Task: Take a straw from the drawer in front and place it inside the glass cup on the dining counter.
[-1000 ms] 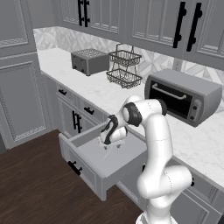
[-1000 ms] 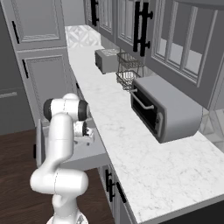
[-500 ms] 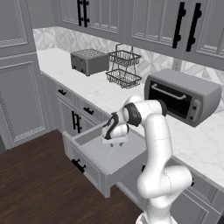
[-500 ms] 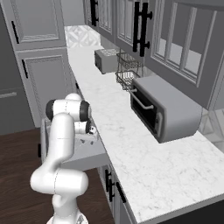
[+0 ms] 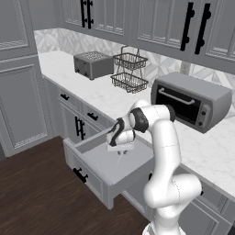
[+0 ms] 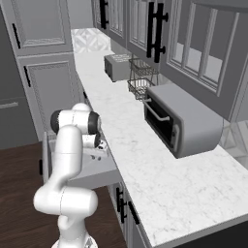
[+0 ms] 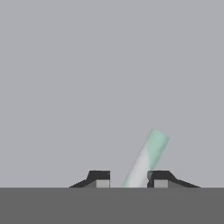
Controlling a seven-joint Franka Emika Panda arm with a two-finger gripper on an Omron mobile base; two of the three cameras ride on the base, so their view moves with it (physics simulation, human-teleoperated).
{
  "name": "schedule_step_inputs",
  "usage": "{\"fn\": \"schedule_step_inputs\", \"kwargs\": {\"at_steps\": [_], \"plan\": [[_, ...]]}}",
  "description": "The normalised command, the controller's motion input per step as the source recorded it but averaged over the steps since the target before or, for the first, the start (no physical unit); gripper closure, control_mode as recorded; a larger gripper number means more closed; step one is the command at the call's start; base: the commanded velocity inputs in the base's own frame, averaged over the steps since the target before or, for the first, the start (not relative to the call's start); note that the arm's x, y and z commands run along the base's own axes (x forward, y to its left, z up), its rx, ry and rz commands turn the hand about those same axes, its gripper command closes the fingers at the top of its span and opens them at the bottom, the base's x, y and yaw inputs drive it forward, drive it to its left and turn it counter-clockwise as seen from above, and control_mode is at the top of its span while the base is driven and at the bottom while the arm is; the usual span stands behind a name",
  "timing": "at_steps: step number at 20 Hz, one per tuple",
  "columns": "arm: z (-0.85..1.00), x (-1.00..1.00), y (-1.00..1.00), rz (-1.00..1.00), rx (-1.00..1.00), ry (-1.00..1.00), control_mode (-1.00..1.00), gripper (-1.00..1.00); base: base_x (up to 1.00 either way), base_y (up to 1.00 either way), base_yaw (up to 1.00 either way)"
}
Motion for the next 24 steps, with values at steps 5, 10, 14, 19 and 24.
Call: {"fn": "schedule_step_inputs", "kwargs": {"at_steps": [5, 10, 14, 19, 24], "plan": [[-0.07, -0.18, 0.45, 0.0, 0.02, 0.0, -1.0, 1.0, 0.0, 0.0, 0.0], [0.12, 0.0, 0.44, 0.0, 0.06, 0.0, -1.0, 1.0, 0.0, 0.0, 0.0], [0.59, -0.04, 0.51, 0.0, 0.04, 0.0, -1.0, 1.0, 0.0, 0.0, 0.0], [0.99, -0.44, 0.15, 0.0, 0.03, 0.0, -1.0, 1.0, 0.0, 0.0, 0.0], [1.0, -0.72, 0.0, 0.01, 0.0, -0.07, -1.0, 1.0, 0.0, 0.0, 0.0]]}}
